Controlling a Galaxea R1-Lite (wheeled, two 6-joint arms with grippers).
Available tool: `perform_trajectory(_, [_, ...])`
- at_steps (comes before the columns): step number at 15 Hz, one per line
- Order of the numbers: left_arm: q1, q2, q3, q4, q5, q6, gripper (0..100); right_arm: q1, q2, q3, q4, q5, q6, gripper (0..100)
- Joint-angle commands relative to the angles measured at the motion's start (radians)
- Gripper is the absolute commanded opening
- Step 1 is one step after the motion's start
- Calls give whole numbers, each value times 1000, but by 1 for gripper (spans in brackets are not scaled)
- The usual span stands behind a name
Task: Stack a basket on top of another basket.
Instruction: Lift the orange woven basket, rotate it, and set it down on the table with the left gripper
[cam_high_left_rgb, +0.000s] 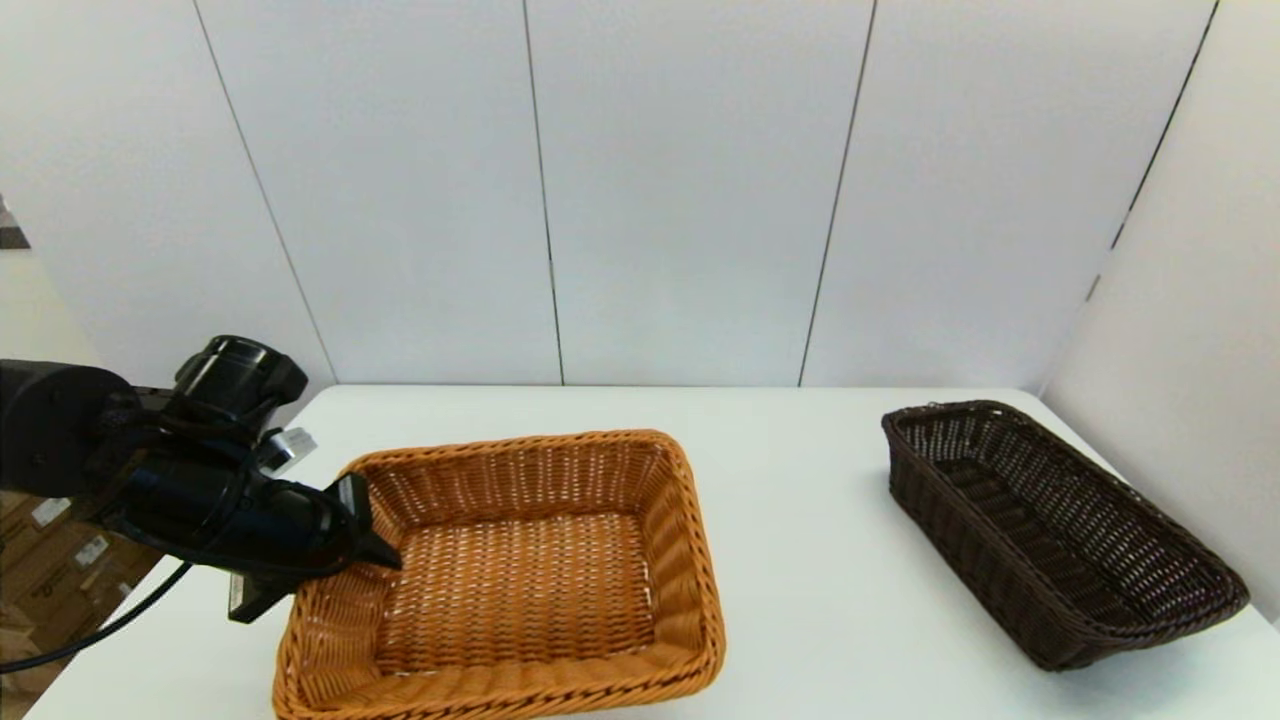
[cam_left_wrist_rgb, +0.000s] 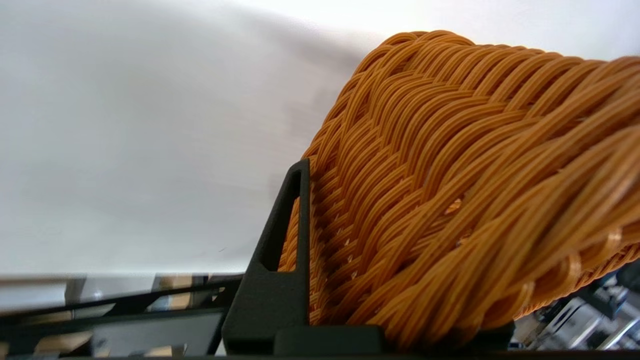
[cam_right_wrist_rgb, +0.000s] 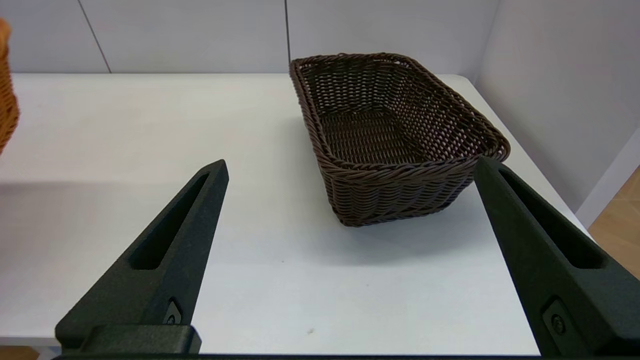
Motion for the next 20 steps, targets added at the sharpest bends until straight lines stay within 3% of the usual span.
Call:
perform_trajectory(1, [-65, 39, -42, -7, -6, -12, 0, 0, 0, 0, 0, -1, 0, 100])
perform_trajectory(7, [-125, 223, -246, 23, -4, -35, 0, 0, 0, 0, -2, -1, 0, 100])
perform_trajectory(20, [-257, 521, -702, 316, -4, -158, 0, 0, 0, 0, 0, -1, 0, 100])
